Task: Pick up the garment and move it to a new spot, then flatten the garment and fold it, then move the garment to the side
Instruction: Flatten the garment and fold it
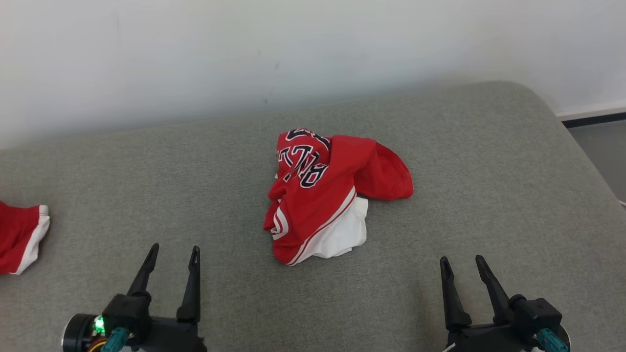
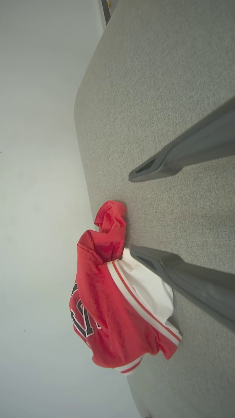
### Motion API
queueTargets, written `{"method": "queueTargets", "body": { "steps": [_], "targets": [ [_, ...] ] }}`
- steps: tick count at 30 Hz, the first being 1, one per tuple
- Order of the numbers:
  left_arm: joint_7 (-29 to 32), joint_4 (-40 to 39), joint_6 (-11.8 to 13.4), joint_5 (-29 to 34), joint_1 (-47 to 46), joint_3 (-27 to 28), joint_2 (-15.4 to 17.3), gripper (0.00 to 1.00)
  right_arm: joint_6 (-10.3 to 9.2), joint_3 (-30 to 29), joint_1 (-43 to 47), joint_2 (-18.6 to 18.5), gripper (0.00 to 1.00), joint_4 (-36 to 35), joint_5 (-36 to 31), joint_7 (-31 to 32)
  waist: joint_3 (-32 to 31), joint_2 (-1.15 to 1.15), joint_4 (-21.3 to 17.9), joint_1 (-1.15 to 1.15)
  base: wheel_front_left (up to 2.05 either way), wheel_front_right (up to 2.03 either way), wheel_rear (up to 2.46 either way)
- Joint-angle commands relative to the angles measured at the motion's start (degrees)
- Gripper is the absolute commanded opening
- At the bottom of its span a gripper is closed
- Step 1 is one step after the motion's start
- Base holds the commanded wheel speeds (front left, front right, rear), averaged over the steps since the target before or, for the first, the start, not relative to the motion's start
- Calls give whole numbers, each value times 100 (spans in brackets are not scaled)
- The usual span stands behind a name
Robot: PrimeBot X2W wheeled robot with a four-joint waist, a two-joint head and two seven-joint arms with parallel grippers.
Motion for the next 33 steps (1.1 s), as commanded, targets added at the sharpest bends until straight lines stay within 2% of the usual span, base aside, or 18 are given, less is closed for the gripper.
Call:
{"method": "queueTargets", "body": {
  "steps": [1, 11, 17, 21, 22, 24, 29, 33],
  "targets": [
    [-21, 91, -19, -50, -125, -65, 43, 100, -12, 25, -53, 14, 100, -2, 28, -5, 176, 0, -203, 0, 0, 0, 0],
    [-20, 1200, -36, -488, -981, -1178, 116, 100, -12, 47, -298, 15, 100, -75, 125, -5, 697, 0, -822, 0, 0, 0, 0],
    [-19, 1951, -31, -740, -1373, -1739, 130, 100, -12, 49, -382, 15, 100, -101, 199, -5, 923, 0, -1044, 0, 0, 0, 0],
    [-19, 2345, -31, -888, -1628, -1826, 153, 100, -12, 50, -419, 14, 100, -115, 221, -5, 1000, 0, -1118, 0, 0, 0, 0],
    [-19, 2431, -31, -923, -1667, -1849, 152, 78, -12, 49, -429, 14, 100, -116, 230, -5, 1007, 0, -1124, 0, 0, 0, 0],
    [-19, 2511, -31, -1006, -1799, -1899, 139, 0, -12, 44, -438, 16, 100, -109, 241, -5, 1005, 0, -1123, 0, 0, 0, 0],
    [-20, 2241, -31, -1205, -1775, -1803, 143, 0, -12, -21, -337, 15, 100, -81, 216, -5, 879, 0, -963, 0, 0, 0, 0],
    [-19, 1786, -31, -1249, -1465, -1721, 211, 0, -12, -98, -210, 14, 100, -51, 182, -5, 680, 0, -637, 0, 0, 0, 0]
  ]
}}
